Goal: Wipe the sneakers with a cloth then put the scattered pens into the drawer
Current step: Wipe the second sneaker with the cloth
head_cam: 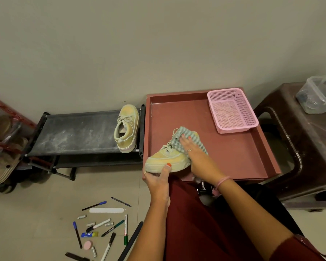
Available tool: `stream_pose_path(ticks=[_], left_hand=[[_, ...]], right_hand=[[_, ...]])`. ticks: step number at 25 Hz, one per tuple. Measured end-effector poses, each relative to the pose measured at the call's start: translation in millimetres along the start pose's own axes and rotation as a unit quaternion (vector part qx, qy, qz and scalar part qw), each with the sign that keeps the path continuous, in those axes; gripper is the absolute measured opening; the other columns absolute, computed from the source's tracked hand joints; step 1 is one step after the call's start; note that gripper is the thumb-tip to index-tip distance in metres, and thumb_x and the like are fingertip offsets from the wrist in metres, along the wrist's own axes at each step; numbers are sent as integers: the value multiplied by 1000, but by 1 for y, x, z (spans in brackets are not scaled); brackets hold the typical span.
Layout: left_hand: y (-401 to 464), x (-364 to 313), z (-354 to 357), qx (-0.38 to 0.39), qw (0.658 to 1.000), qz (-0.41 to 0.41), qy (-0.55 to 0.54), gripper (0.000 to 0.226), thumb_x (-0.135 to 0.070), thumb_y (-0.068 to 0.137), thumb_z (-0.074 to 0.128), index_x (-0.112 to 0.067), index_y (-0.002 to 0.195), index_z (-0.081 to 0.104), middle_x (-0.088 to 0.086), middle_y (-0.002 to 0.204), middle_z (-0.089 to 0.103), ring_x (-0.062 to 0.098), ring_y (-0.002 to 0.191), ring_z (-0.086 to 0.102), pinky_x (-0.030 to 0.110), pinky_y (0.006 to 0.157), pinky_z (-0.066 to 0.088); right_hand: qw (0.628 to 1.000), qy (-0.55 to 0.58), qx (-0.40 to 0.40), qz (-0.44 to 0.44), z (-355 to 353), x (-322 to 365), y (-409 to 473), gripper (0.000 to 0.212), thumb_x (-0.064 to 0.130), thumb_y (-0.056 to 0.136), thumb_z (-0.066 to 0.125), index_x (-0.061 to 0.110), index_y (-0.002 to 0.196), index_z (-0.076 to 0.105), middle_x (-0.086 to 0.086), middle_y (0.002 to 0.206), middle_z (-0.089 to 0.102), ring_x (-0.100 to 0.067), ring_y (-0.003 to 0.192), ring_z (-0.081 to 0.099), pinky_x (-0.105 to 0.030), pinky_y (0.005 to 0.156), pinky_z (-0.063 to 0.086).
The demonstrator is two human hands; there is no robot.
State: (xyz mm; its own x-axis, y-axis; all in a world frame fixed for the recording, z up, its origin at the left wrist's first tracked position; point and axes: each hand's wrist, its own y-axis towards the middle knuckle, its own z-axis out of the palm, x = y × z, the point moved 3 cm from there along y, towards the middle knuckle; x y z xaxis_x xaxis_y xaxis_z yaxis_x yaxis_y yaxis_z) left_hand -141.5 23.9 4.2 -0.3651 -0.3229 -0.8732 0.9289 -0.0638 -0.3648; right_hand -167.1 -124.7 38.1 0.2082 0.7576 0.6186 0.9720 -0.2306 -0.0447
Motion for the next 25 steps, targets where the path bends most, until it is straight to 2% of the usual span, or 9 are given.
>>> stream_pose_path(ticks=[3, 5, 8, 11, 14, 17, 19, 22, 25], left_hand=[[2, 4, -2, 4, 1000, -6, 0, 88, -31, 50, 83, -16, 128, 45, 17, 131, 53, 24, 116, 60, 30, 94, 52], [3, 5, -2, 1, 1000, -14, 3, 91, -34, 50, 84, -18, 129, 43, 16, 132, 51, 23, 117, 59, 38, 101, 49], [6, 5, -2, -15, 1000, -18, -9, 92, -37, 50, 85, -18, 129, 42, 15, 129, 56, 23, 114, 61, 42, 100, 49], [4, -1, 1, -11, 1000, 1, -7, 89, -36, 52, 86, -10, 128, 47, 12, 117, 66, 21, 105, 67, 31, 87, 55], [1, -1, 1, -8, 1000, 7, -21, 85, -32, 53, 88, -13, 125, 48, 9, 117, 67, 20, 107, 66, 34, 92, 53], [-1, -3, 4, 2, 1000, 3, -25, 83, -31, 54, 88, -16, 125, 48, 8, 119, 66, 19, 111, 65, 38, 99, 49], [-2, -3, 4, 0, 1000, 1, -29, 79, -32, 53, 87, -20, 121, 49, 6, 118, 65, 17, 111, 64, 36, 99, 49], [3, -2, 4, -10, 999, -3, -45, 79, -35, 55, 87, -17, 123, 50, 7, 119, 66, 19, 111, 64, 41, 102, 47], [7, 0, 1, -15, 999, 1, -34, 80, -40, 59, 85, -9, 126, 53, 11, 118, 67, 22, 111, 65, 44, 103, 47]], right_hand=[[994, 57, -21, 93, -4, -28, 18, 89, -22, 78, 32, 18, 151, 1, 8, 157, -1, -8, 145, -4, -13, 108, 6], [989, 74, -14, 126, 0, -21, 21, 88, -21, 77, 33, 13, 151, 0, 0, 159, -4, -17, 147, -5, -18, 114, 1], [996, 76, 5, 51, 22, 17, -9, 91, -22, 76, 33, 19, 151, 1, 11, 156, -7, -8, 144, -16, -22, 118, -3], [990, 133, 26, -26, 26, 42, -47, 90, -22, 76, 30, 28, 147, 4, 27, 149, -6, 9, 138, -16, -8, 111, -7], [998, 51, 21, -40, 12, 11, -42, 91, -17, 77, 37, 30, 147, 2, 26, 149, -6, 8, 139, -10, -7, 110, -1], [994, 24, -12, 106, 2, -41, -22, 96, -19, 75, 38, 22, 151, -1, 7, 158, 6, -9, 144, 12, -18, 109, 20], [980, 80, -9, 183, 3, -49, -17, 89, -21, 76, 35, 14, 151, 0, -5, 160, 6, -18, 146, 10, -17, 111, 12], [988, 111, 15, 107, 22, -10, -25, 89, -20, 79, 32, 17, 149, -8, 3, 157, -14, -15, 146, -14, -18, 115, -4], [993, 114, 17, -19, 31, 33, -45, 91, -17, 82, 32, 27, 146, -16, 18, 152, -24, 1, 138, -27, 2, 104, 3]])
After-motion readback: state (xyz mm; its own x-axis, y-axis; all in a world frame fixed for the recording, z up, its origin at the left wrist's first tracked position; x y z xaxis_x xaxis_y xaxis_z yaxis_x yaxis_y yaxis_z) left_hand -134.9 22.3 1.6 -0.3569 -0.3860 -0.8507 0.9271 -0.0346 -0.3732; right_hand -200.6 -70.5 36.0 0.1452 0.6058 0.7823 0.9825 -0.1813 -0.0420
